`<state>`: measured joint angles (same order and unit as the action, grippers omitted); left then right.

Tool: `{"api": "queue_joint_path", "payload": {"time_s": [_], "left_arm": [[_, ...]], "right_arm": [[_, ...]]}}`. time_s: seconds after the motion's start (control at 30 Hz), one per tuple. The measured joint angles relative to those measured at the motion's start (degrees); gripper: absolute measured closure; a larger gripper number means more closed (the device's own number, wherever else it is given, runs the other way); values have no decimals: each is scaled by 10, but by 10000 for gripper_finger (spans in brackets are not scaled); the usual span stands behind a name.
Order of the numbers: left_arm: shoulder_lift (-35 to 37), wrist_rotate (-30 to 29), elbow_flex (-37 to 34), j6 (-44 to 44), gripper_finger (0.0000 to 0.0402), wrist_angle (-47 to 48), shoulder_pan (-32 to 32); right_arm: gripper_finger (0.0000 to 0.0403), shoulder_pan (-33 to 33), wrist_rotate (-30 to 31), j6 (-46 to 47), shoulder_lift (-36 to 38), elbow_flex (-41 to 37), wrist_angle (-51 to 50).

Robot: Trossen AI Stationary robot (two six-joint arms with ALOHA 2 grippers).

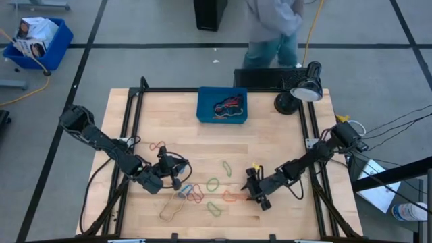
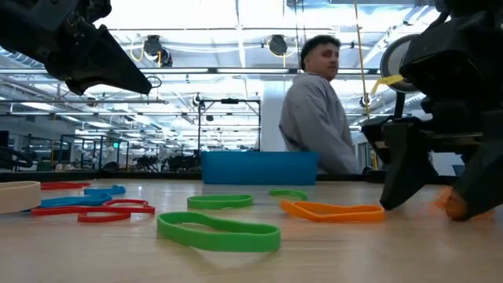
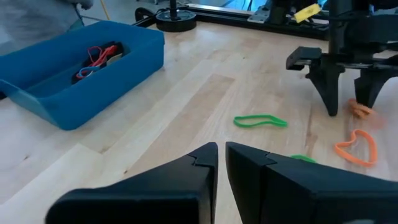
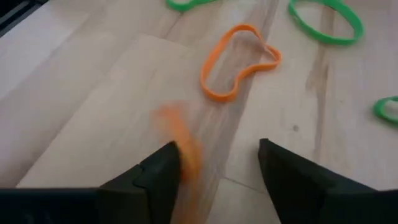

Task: Pick and place rubber bands into bin
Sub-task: Put the orange rubber band into the blue bin

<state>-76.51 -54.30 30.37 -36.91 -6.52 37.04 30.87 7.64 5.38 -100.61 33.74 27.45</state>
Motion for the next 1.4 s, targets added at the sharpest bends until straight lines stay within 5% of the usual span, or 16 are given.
{"api": "queue_joint_path", "payload": {"time_s": [0.33,0.53,0.67,1.0,1.23,1.4], "left_arm": [[0,0,0,-3,364,3,0],[0,1,0,-6,364,2,0],[0,1,0,-7,364,2,0],[0,1,0,-6,364,2,0],[0,2,0,-3,364,3,0],[0,3,0,-3,364,3,0]], "right_arm": [[393,-2,29,-31,10,1,1],[399,-67,161,-136,70,1,73],[399,-175,178,-204,109,0,94],[399,-496,-22,-182,97,30,184],[384,-571,-63,-176,18,92,173],[308,-590,-52,-177,4,115,105]]}}
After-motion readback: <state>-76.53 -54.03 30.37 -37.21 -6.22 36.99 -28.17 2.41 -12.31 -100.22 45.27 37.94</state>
